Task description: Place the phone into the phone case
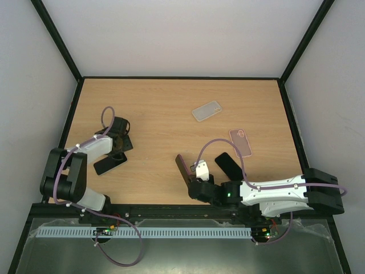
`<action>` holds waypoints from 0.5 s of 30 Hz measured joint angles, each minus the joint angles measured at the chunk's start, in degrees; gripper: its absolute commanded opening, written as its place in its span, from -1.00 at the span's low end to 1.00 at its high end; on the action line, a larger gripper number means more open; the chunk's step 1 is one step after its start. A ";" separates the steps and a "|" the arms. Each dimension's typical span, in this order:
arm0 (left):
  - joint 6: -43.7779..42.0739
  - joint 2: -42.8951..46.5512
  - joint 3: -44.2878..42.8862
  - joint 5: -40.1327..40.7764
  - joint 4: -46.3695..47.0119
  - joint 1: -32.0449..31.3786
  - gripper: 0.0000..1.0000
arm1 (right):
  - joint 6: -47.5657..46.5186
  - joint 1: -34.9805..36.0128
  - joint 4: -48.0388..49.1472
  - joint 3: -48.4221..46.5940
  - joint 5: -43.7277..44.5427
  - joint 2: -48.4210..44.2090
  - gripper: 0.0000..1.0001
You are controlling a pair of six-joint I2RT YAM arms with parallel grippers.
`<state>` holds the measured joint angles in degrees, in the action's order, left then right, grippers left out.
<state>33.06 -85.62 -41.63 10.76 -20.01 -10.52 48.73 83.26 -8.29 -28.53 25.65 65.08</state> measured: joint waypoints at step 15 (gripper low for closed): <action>-4.09 -5.84 -2.71 3.43 4.50 -3.32 -0.95 | 1.70 0.00 0.00 0.35 1.09 -4.07 -0.96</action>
<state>28.97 -91.46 -44.34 14.20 -15.51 -13.85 50.43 83.26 -8.29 -28.18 26.74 61.01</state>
